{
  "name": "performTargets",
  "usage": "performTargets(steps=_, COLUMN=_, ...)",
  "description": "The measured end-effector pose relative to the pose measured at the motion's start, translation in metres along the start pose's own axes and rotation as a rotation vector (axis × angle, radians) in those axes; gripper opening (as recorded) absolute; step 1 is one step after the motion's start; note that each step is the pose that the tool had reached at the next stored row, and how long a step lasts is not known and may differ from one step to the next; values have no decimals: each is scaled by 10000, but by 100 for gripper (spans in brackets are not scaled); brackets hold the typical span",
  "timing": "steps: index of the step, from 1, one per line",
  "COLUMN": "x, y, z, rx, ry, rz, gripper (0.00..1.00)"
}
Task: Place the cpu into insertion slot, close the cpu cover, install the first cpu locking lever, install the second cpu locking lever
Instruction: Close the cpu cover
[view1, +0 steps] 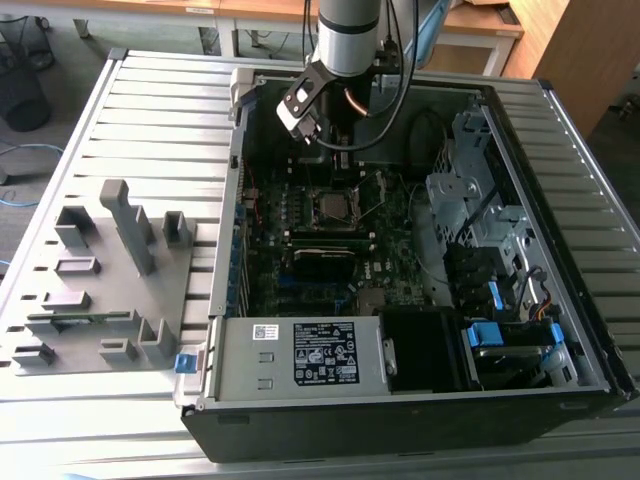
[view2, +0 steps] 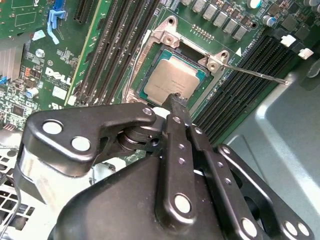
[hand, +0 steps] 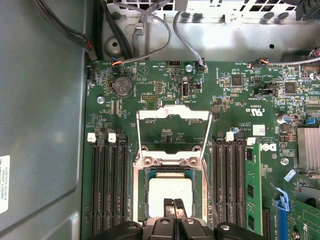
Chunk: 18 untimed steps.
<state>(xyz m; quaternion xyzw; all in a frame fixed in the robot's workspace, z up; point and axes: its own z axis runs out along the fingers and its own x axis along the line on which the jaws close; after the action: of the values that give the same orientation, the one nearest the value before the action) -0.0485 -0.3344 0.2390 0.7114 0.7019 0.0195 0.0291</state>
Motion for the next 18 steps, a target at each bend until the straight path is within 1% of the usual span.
performTargets(steps=18, x=-1, y=3, z=-40, rx=0, ry=0, rz=0, gripper=10)
